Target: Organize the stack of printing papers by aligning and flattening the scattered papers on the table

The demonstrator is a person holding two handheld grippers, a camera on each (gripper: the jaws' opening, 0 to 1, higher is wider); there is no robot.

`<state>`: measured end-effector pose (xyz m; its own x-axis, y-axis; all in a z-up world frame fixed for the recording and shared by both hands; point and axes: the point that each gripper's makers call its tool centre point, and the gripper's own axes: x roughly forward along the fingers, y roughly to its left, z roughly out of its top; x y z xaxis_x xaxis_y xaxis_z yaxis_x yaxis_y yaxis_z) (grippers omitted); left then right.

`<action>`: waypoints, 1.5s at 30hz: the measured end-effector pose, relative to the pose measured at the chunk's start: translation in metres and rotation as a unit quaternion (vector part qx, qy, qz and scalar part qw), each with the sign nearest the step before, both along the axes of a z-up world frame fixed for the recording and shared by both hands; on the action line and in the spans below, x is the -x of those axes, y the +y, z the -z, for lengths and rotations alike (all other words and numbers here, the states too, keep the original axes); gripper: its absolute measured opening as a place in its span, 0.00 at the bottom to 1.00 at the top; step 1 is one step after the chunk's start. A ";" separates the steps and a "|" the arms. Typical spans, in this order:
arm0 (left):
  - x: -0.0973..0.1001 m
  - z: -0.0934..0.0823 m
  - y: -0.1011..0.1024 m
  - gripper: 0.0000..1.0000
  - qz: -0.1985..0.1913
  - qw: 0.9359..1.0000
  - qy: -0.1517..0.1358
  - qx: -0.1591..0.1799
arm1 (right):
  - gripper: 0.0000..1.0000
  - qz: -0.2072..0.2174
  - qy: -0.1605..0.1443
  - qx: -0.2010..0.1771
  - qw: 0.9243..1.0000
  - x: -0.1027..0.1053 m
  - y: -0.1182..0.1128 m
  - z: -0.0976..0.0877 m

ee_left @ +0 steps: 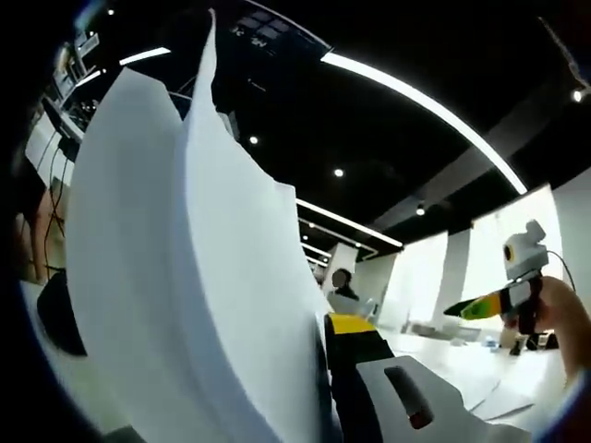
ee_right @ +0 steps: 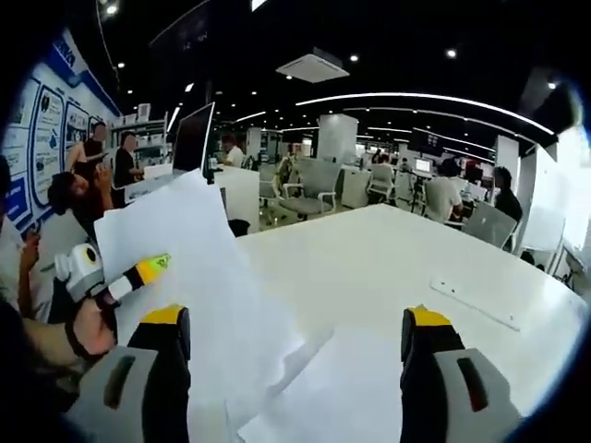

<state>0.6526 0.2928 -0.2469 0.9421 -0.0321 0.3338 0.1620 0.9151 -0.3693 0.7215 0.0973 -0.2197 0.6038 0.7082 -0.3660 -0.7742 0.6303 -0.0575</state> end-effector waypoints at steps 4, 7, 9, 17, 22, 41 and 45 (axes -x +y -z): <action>0.000 0.000 0.000 0.10 0.001 1.000 -0.001 0.000 | 0.90 0.007 -0.002 -0.002 1.000 0.002 -0.006 0.000; 0.000 0.000 0.000 0.10 0.002 1.000 0.000 0.000 | 0.90 0.007 0.001 -0.003 1.000 0.002 -0.008 0.001; -0.001 0.000 0.000 0.10 0.003 1.000 0.000 0.000 | 0.90 0.008 0.003 0.001 1.000 0.003 -0.009 0.003; 0.000 0.000 0.000 0.11 0.005 1.000 -0.002 0.002 | 0.90 0.027 -0.001 -0.004 1.000 -0.002 -0.018 -0.002; -0.002 0.001 0.002 0.11 0.007 1.000 -0.001 0.003 | 0.90 0.037 0.001 -0.008 0.999 -0.002 -0.013 0.001; -0.002 0.002 -0.003 0.11 0.019 1.000 0.003 -0.003 | 0.90 0.055 -0.001 -0.024 0.998 0.005 -0.071 -0.007; -0.003 0.003 -0.003 0.11 0.019 1.000 0.006 -0.004 | 0.90 0.059 0.005 -0.021 0.998 0.005 -0.078 -0.001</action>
<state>0.6551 0.2897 -0.2498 0.9442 -0.0709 0.3217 0.1925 0.9113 -0.3640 0.7169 0.0190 -0.2189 0.6808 0.6469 -0.3436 -0.6942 0.7195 -0.0210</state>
